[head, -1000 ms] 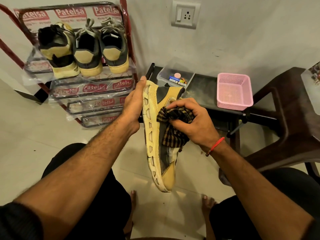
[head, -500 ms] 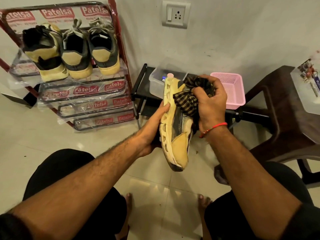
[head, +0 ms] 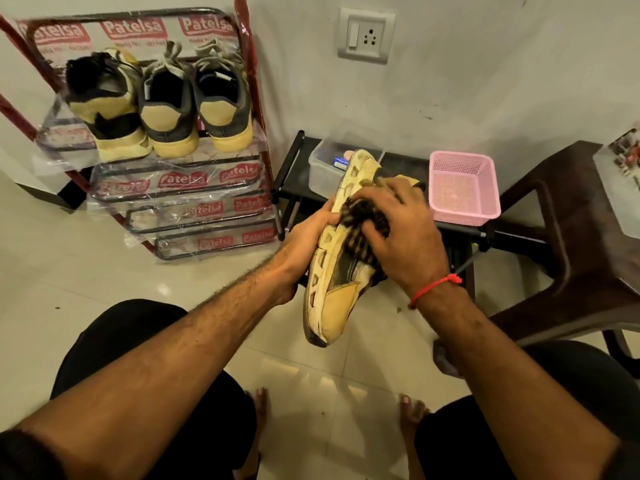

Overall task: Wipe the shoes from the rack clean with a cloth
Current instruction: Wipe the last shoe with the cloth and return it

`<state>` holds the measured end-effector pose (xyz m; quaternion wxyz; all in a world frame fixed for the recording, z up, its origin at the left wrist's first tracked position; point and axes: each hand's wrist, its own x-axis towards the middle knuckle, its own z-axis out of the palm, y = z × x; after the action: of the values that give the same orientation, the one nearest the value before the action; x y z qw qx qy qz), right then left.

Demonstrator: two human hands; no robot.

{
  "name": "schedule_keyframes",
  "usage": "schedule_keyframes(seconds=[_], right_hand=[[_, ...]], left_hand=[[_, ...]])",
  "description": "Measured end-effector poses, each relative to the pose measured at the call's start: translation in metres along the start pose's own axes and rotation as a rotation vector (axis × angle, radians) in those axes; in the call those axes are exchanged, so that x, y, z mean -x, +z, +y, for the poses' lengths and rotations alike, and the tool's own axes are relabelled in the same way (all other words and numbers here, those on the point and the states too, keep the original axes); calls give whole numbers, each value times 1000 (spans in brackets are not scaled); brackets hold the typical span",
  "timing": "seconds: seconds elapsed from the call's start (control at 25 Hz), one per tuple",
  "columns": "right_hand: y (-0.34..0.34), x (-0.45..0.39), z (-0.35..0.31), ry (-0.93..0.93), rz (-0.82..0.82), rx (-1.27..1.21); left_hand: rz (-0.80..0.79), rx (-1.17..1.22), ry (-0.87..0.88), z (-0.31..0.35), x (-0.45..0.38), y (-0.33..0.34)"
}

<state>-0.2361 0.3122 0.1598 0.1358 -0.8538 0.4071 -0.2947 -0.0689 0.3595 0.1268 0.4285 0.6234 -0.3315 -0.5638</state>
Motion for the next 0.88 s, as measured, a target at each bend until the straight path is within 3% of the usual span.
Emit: schedule_keyframes(seconds=[0.12, 0.24, 0.32, 0.52, 0.6, 0.76, 0.88], right_hand=[[-3, -3, 9, 102, 44, -105], [0, 37, -36, -73, -105, -291], [2, 44, -44, -181, -128, -275], [1, -4, 8, 118, 90, -173], [4, 15, -10, 86, 20, -229], [3, 39, -34, -155, -84, -282], [3, 1, 8, 52, 80, -190]], left_hand=[[12, 44, 6, 4, 3, 7], [60, 209, -8, 6, -1, -10], [33, 212, -33, 9, 4, -17], [-21, 52, -12, -2, 5, -4], [-1, 59, -31, 2, 2, -6], [35, 107, -65, 7, 3, -16], [102, -90, 59, 10, 8, -3]])
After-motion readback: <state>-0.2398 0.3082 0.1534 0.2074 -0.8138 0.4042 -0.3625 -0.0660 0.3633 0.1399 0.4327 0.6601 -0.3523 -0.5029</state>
